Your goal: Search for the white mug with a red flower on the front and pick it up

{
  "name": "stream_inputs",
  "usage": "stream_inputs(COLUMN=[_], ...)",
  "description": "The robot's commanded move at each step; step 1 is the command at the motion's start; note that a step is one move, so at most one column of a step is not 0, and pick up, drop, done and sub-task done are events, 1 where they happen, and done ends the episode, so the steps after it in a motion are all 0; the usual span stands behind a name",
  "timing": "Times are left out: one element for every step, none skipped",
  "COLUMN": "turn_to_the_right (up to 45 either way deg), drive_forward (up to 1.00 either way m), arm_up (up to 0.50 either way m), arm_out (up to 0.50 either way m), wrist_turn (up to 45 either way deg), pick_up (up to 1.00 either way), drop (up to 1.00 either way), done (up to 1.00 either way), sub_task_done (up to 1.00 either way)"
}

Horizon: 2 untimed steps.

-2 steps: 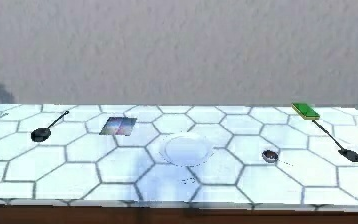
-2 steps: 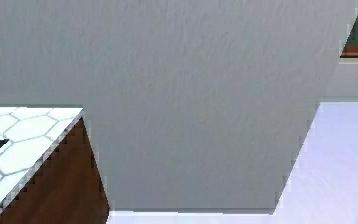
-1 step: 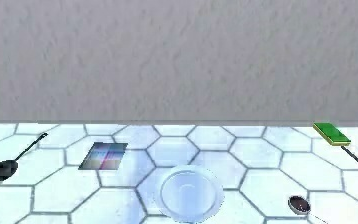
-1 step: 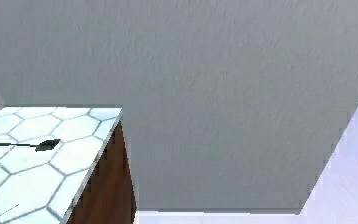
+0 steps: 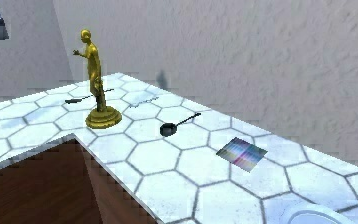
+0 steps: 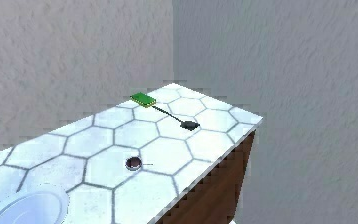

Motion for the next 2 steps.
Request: stream_inputs(turn_to_the_right=[0.0,0.0], drive_forward=[0.00,0.00], arm_up=[0.50,0.38], arm_out=[0.00,0.00], wrist_turn=[0.0,0.0], pick_up=[0.00,0.00], drop=[0.00,0.00], done=[0.00,0.00], sub_task_done=[0.00,0.00])
